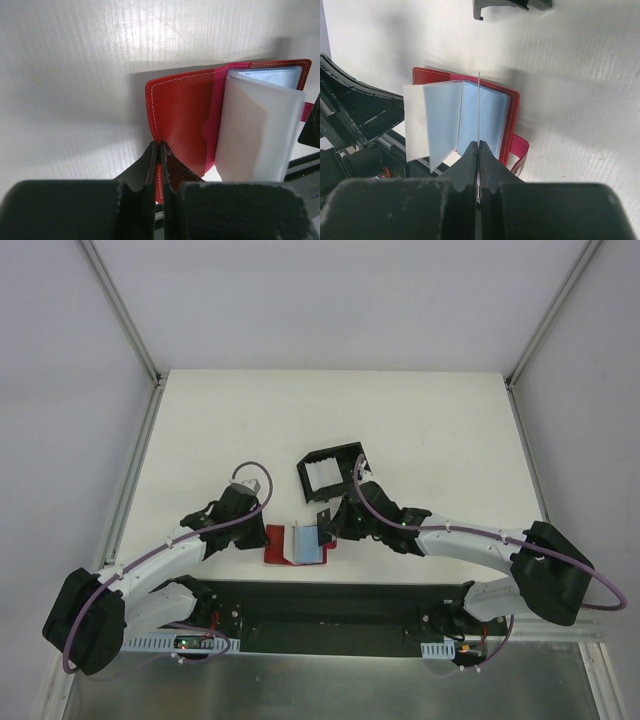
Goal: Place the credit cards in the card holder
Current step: Turn over the card slot in the card holder.
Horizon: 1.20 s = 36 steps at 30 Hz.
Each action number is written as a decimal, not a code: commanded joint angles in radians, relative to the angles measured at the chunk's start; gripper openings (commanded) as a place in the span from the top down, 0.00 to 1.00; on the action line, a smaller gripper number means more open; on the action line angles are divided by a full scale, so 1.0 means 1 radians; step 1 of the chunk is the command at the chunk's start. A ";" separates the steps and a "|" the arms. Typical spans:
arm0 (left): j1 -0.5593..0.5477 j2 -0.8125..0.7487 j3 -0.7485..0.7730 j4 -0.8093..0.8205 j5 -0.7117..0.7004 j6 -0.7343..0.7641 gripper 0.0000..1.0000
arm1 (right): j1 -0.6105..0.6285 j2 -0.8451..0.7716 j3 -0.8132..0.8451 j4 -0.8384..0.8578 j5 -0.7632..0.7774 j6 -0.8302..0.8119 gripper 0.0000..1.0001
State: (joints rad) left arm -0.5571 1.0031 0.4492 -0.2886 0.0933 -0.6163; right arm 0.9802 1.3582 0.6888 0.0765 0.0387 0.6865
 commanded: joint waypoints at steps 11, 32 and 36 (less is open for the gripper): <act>-0.006 0.043 0.008 -0.041 -0.024 -0.002 1.00 | -0.003 -0.051 -0.049 -0.032 0.000 0.016 1.00; -0.006 0.028 0.000 -0.035 -0.018 -0.010 1.00 | 0.008 0.024 -0.069 0.005 -0.019 0.064 1.00; -0.006 0.028 -0.003 -0.035 -0.018 -0.011 1.00 | 0.011 0.036 -0.071 0.011 -0.023 0.065 1.00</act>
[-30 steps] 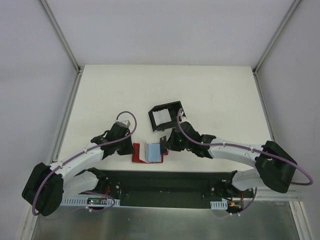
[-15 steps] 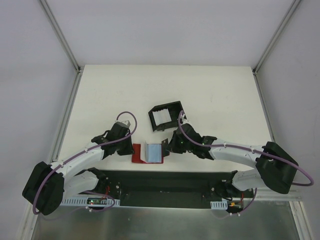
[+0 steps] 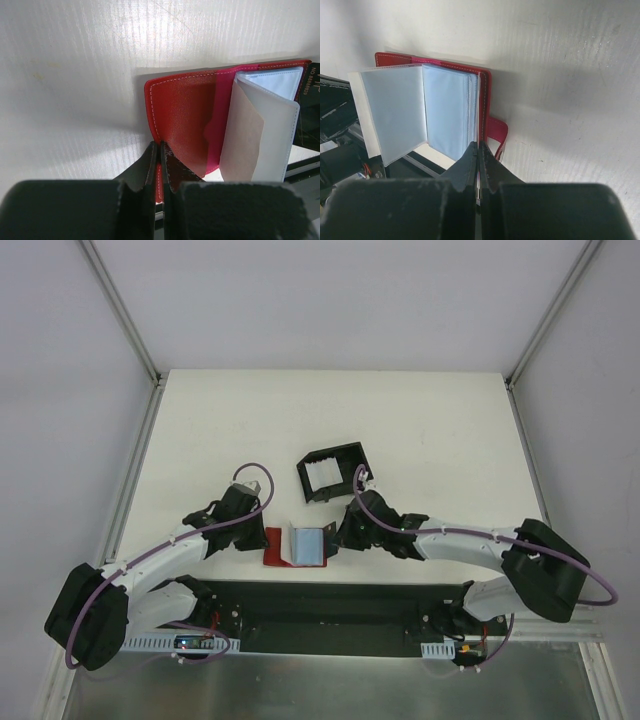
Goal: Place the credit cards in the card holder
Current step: Turn over the card slot in the card holder.
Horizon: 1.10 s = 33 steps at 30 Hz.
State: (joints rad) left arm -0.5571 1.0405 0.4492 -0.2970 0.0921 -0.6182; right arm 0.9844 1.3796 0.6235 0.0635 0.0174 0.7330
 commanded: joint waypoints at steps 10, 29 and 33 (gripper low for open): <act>-0.007 0.000 -0.010 -0.011 -0.009 -0.015 1.00 | 0.011 0.039 -0.005 0.065 -0.031 0.032 1.00; -0.007 0.006 -0.010 0.006 0.000 -0.022 1.00 | 0.053 0.081 0.150 -0.077 -0.046 -0.029 1.00; -0.007 0.004 -0.015 0.016 0.008 -0.028 1.00 | 0.053 0.090 0.136 -0.001 -0.074 -0.032 0.99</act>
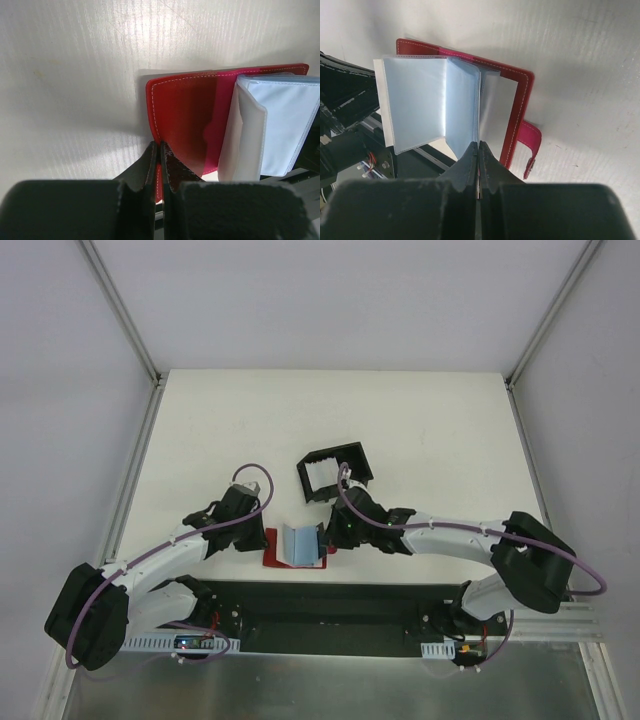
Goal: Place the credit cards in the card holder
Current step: Turn over the card slot in the card holder.
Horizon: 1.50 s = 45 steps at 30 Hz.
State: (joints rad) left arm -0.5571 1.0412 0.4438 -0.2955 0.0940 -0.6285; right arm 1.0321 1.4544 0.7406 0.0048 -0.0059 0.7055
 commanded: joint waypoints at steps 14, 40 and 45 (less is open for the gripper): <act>-0.007 0.023 -0.036 0.108 0.052 -0.062 1.00 | 0.011 0.076 0.097 0.119 -0.169 -0.040 1.00; -0.030 0.026 -0.194 0.340 0.096 -0.206 1.00 | -0.007 -0.037 -0.225 0.448 -0.009 0.083 1.00; -0.032 0.059 -0.194 0.360 0.104 -0.198 1.00 | -0.029 -0.029 -0.242 0.503 -0.031 0.081 0.99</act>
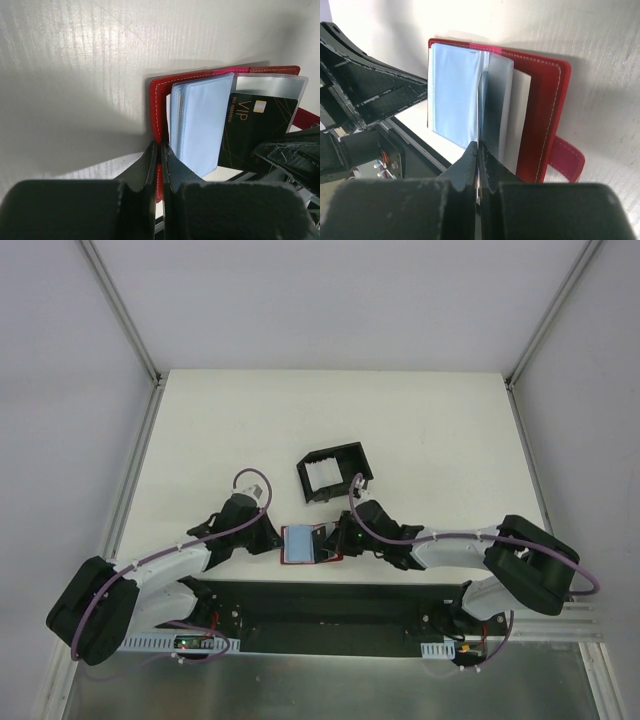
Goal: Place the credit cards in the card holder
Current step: Turn over the card slot in the card holder, then insert the credit card into the card holder.
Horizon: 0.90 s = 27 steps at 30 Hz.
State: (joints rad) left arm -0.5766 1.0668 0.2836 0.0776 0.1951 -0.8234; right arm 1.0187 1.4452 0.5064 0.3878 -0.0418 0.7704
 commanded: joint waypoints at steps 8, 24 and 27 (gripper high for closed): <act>-0.012 0.056 -0.020 -0.012 0.004 0.023 1.00 | -0.048 0.012 -0.037 0.180 -0.024 0.052 1.00; -0.012 0.053 -0.017 -0.016 -0.010 0.030 1.00 | -0.054 0.017 -0.088 0.223 -0.035 0.084 1.00; -0.012 0.053 -0.017 -0.019 -0.009 0.035 1.00 | -0.062 0.017 -0.100 0.223 -0.030 0.087 1.00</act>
State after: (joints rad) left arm -0.5774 1.1004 0.2825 0.1272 0.2092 -0.8223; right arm 0.9676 1.4734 0.4244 0.5735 -0.0685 0.8532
